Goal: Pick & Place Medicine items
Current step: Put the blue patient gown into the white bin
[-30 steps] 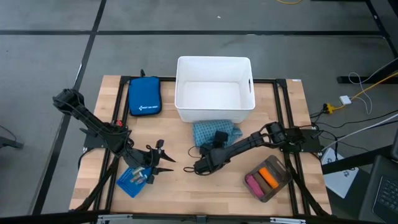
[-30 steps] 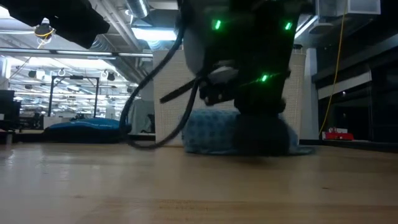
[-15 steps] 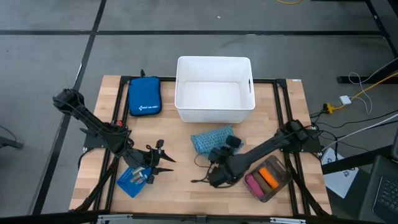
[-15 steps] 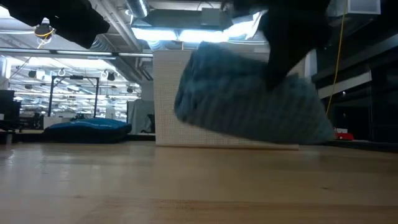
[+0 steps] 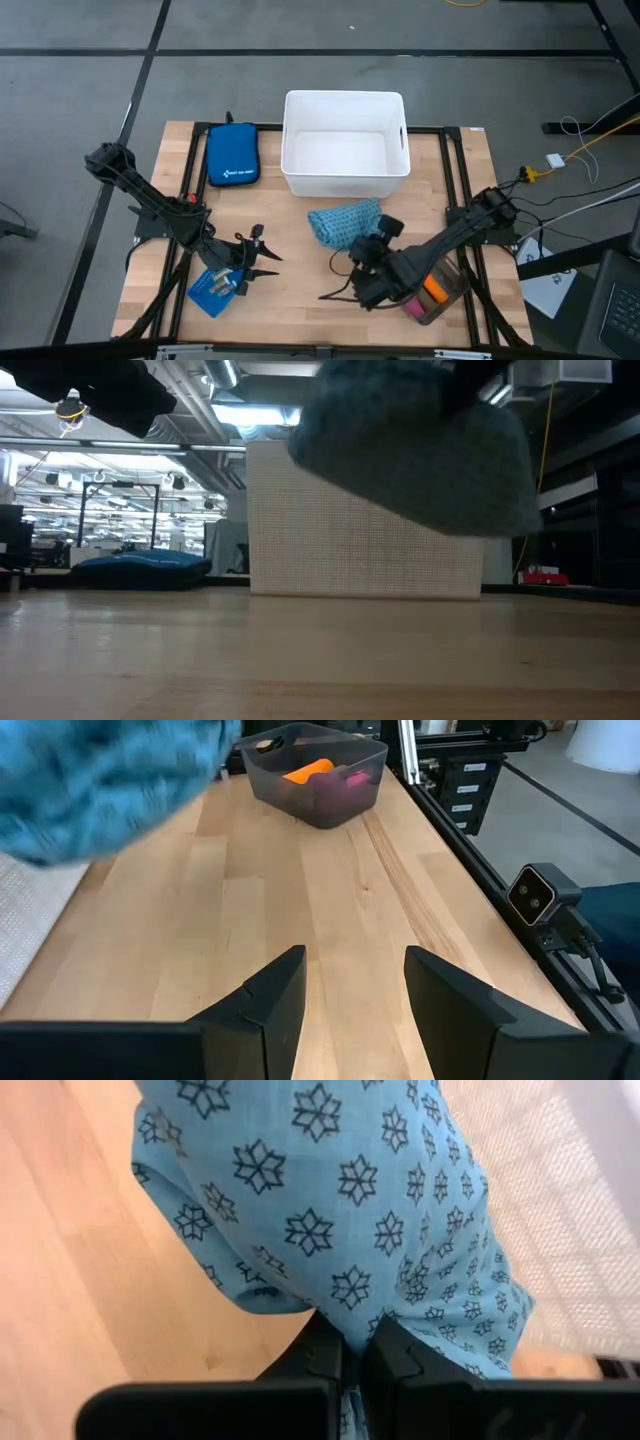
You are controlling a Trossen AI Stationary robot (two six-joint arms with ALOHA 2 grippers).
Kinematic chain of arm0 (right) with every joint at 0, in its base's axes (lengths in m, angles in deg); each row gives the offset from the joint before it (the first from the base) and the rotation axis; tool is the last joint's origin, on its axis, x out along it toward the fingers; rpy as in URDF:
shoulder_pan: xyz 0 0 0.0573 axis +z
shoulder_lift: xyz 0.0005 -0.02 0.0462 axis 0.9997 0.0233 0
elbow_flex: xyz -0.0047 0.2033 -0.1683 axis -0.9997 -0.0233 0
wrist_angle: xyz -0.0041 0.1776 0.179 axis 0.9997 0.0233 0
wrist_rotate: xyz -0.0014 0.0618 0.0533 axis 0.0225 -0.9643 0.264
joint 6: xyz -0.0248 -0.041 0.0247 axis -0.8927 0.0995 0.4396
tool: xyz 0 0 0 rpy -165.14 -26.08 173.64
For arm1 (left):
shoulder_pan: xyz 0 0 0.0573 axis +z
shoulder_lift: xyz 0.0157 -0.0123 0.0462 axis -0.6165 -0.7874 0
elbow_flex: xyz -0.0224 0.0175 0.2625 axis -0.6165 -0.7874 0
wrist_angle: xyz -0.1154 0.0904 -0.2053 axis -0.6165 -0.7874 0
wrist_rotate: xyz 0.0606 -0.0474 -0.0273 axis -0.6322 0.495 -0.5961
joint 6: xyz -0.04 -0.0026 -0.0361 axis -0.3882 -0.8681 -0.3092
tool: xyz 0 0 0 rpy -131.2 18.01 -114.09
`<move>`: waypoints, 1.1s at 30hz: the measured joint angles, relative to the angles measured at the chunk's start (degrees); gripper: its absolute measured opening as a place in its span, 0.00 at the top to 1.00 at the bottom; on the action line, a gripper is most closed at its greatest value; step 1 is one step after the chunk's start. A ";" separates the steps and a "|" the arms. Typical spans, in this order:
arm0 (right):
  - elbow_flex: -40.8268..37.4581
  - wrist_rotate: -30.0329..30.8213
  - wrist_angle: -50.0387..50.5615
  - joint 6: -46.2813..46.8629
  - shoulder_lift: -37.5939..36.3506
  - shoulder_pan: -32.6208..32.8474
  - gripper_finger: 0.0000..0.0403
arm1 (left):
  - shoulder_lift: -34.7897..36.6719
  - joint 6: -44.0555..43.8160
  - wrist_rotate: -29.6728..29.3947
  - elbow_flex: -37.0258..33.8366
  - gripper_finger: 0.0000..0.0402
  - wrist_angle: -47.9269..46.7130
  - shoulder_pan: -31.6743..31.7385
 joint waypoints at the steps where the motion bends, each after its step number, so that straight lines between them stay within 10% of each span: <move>1: 1.45 0.97 0.08 -0.30 0.01 0.42 0.98 | 0.00 0.00 0.02 0.00 0.58 0.02 0.00; 18: 31.43 20.87 8.54 -19.11 -0.09 3.05 0.98 | 0.00 -0.20 0.00 0.00 0.58 -0.02 0.00; 33: 36.79 22.31 8.34 -38.07 -0.69 -14.20 0.98 | -0.01 -0.04 0.00 0.00 0.58 0.25 0.00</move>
